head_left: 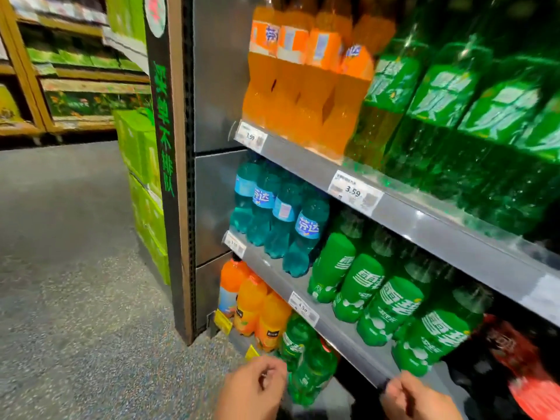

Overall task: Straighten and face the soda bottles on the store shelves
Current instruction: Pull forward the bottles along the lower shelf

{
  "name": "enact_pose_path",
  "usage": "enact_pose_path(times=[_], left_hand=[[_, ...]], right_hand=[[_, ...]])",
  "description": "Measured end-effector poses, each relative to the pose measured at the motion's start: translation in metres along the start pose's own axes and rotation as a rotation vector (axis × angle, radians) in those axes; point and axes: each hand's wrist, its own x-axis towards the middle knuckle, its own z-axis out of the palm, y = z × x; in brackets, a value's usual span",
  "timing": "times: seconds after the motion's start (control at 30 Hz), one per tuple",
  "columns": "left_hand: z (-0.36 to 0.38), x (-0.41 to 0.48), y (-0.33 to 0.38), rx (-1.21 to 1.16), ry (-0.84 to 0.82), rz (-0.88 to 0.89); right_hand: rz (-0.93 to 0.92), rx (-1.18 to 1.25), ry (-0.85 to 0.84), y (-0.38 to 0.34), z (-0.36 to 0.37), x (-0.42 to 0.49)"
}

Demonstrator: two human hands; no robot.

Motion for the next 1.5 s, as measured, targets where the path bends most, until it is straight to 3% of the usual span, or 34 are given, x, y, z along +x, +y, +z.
enact_pose_path(times=[0.07,0.13,0.17,0.23,0.4,0.57,0.77,1.0,1.17,1.5], left_hand=[[-0.025,0.002,0.042,-0.008,0.053,0.039],[-0.053,-0.003,0.089,0.007,0.106,0.101],[-0.068,-0.006,0.113,0.01,0.116,0.126],[-0.097,-0.014,0.157,0.017,0.115,0.166],[-0.173,-0.039,0.281,0.04,0.098,0.264],[-0.231,-0.047,0.388,0.1,0.06,0.372],[-0.265,-0.05,0.465,0.179,-0.072,0.465],[-0.249,-0.074,0.5,0.229,-0.303,0.525],[-0.211,-0.082,0.489,0.329,-0.424,0.54],[-0.15,-0.072,0.496,0.521,-0.535,0.592]], right_hand=[[0.042,-0.07,-0.138,-0.059,-0.034,0.004],[-0.126,-0.307,-0.145,-0.103,-0.056,0.022],[-0.091,-0.346,-0.207,-0.133,-0.069,0.031],[-0.063,-0.246,-0.279,-0.184,-0.093,0.041],[0.022,0.051,-0.229,-0.313,-0.19,0.043],[0.071,0.006,-0.148,-0.401,-0.261,0.05],[0.217,-0.008,-0.056,-0.468,-0.302,0.043],[0.283,-0.123,0.048,-0.465,-0.331,0.011],[0.499,-0.084,0.07,-0.415,-0.342,0.004],[0.678,-0.19,0.036,-0.346,-0.372,0.021]])
